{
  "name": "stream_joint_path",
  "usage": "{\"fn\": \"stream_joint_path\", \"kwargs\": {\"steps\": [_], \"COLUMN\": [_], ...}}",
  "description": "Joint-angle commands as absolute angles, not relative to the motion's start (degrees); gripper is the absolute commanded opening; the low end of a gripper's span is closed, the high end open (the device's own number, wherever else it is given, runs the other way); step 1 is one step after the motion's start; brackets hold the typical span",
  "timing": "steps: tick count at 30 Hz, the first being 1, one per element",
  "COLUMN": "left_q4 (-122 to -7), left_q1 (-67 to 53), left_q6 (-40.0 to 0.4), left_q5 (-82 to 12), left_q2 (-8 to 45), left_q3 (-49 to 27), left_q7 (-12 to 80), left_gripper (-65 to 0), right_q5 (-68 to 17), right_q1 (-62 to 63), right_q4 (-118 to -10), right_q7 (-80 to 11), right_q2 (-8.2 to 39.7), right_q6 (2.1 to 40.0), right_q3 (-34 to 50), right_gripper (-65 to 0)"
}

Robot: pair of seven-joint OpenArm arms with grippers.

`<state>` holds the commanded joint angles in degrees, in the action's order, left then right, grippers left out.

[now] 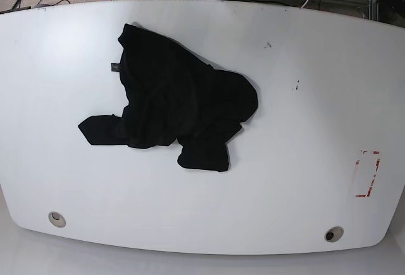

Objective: Layout the t-shirt on the table in an organized manner, then fold the t-shirt properly

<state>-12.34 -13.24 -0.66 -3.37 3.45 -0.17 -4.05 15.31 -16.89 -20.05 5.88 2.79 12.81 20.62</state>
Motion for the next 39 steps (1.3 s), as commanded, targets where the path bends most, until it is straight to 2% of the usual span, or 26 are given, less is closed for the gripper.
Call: {"fn": "stream_joint_path", "kwargs": {"steps": [13,17,21,29,31,35,39], "left_q4": [-15.3,-22.3,-34.1,-41.4,-41.7,-44.8,-47.0], "left_q1": [-15.2,-20.1,-26.3,-30.6,-30.5,-32.0,-33.4], "left_q6": [-0.4,-0.5,-0.2,-0.1,-0.1,-0.2,-0.3], "left_q5": [-3.3,-3.4,-3.7,-3.3,-3.0,-2.7,-2.6], "left_q2": [4.3,6.1,8.1,8.6,8.3,7.9,8.0], "left_q3": [-0.2,-0.1,0.1,0.4,0.5,0.7,0.9], "left_q7": [-4.3,-4.8,-4.7,-4.5,-3.5,-0.3,0.8], "left_gripper": [-64.2,-64.3,-64.5,-62.8,-59.7,-48.7,-43.3], "right_q5": [15.3,15.6,15.4,15.4,15.2,14.8,14.7], "right_q1": [-18.8,-23.5,-29.4,-34.5,-34.6,-34.4,-33.9], "right_q4": [-22.5,-28.8,-38.9,-46.8,-47.3,-49.1,-48.9], "right_q7": [5.6,5.4,5.4,4.9,4.6,4.9,5.0], "right_q2": [2.7,2.8,2.8,2.6,2.6,2.5,2.6], "right_q6": [12.8,13.1,13.4,13.4,13.4,13.2,13.2], "right_q3": [20.8,20.8,20.7,20.7,20.7,20.2,20.1], "right_gripper": [-49.8,-50.1,-50.6,-50.4,-50.4,-50.7,-50.6]}}
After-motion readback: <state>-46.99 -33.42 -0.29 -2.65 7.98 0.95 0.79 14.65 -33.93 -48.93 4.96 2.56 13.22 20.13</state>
